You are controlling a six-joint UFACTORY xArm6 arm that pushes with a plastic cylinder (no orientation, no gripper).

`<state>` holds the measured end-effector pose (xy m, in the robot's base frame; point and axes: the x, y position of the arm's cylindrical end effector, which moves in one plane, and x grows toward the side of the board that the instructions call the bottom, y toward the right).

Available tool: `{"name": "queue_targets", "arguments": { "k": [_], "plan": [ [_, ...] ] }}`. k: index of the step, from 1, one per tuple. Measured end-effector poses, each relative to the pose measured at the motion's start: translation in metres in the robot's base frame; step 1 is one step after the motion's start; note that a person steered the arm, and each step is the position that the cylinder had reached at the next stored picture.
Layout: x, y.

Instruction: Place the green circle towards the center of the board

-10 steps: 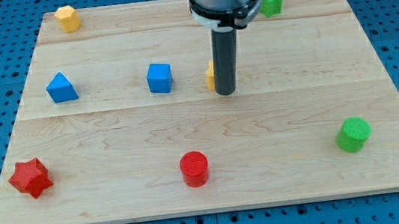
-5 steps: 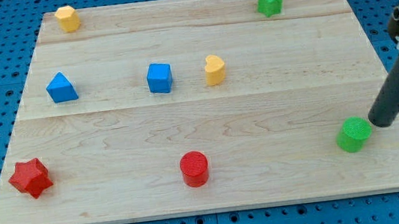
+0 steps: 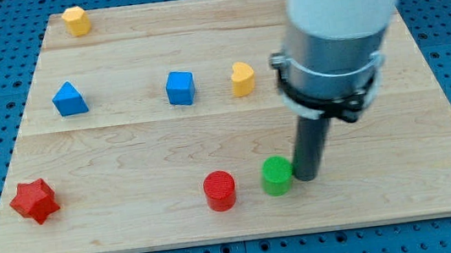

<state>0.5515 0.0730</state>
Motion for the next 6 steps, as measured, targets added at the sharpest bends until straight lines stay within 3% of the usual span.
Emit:
{"name": "queue_targets", "arguments": {
  "k": [1,2,4,5,6],
  "plan": [
    [0.01,0.025],
    [0.015,-0.015],
    [-0.052,-0.048],
    [-0.05,-0.018],
    [-0.018,0.011]
  ]
}}
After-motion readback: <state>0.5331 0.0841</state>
